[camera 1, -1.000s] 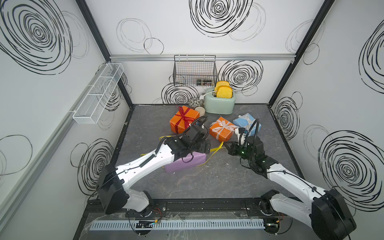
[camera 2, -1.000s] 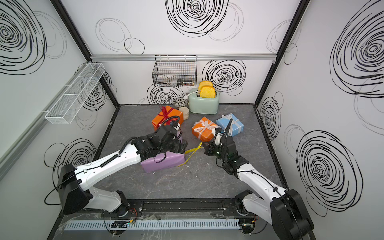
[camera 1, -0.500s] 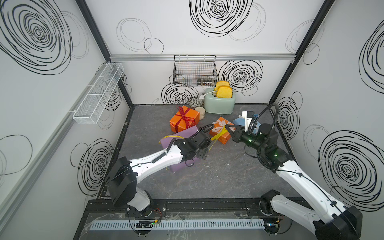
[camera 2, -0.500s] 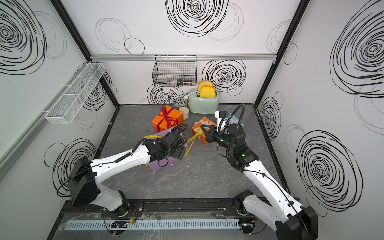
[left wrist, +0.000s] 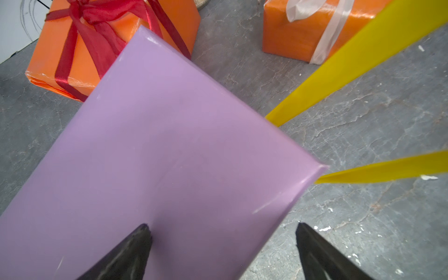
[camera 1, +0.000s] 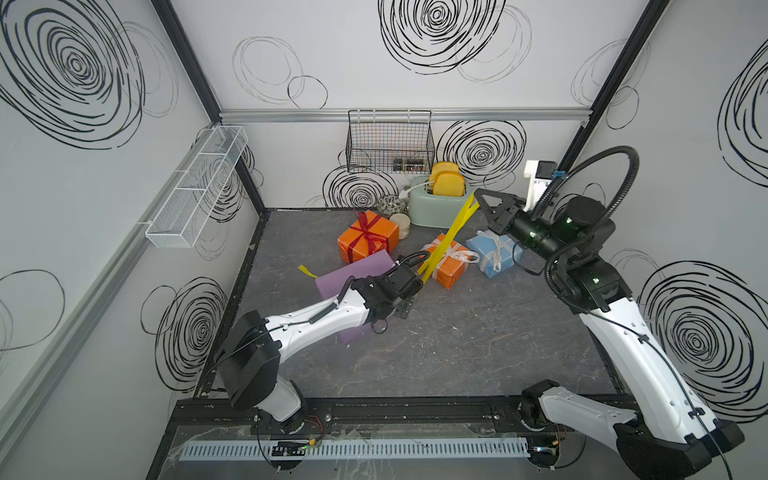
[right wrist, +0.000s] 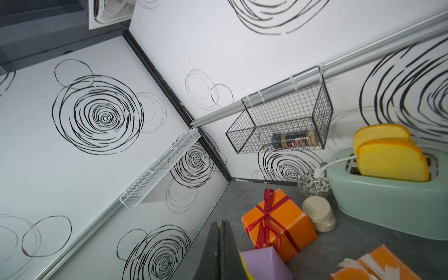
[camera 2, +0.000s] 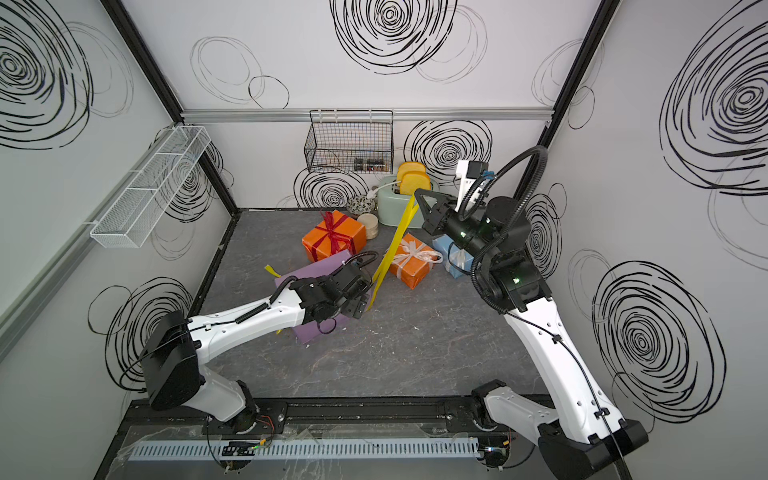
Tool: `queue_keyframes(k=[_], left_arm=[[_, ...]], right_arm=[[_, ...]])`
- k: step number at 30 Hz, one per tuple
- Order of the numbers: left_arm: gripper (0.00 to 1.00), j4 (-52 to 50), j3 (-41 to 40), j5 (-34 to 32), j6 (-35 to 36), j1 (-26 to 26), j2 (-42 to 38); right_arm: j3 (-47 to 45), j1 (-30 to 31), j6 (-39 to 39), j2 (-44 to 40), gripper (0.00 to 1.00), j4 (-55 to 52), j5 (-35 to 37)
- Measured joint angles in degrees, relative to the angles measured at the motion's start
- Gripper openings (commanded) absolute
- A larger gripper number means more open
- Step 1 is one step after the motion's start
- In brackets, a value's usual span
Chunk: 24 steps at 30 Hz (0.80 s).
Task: Untie the ribbon bows on the gift boxes
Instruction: Pull the ribbon from the gift box.
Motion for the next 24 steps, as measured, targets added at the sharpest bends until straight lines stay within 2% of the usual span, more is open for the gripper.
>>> queue_keyframes(k=[12, 16, 20, 24], left_arm=[[0.96, -0.1, 0.0, -1.8, 0.4, 0.9, 0.6], [0.96, -0.1, 0.0, -1.9, 0.4, 1.9, 0.6], [0.96, -0.1, 0.0, -2.1, 0.4, 2.2, 0.7], [0.96, -0.1, 0.0, -3.0, 0.5, 2.3, 1.1]], right_arm=[[20.3, -12.9, 0.7, 3.7, 0.00, -8.0, -4.7], [24.0, -18.4, 1.6, 4.0, 0.00, -9.2, -8.1], [30.1, -26.5, 3.4, 6.1, 0.00, -11.0, -12.8], [33.2, -30.4, 5.8, 7.1, 0.00, -11.2, -16.1]])
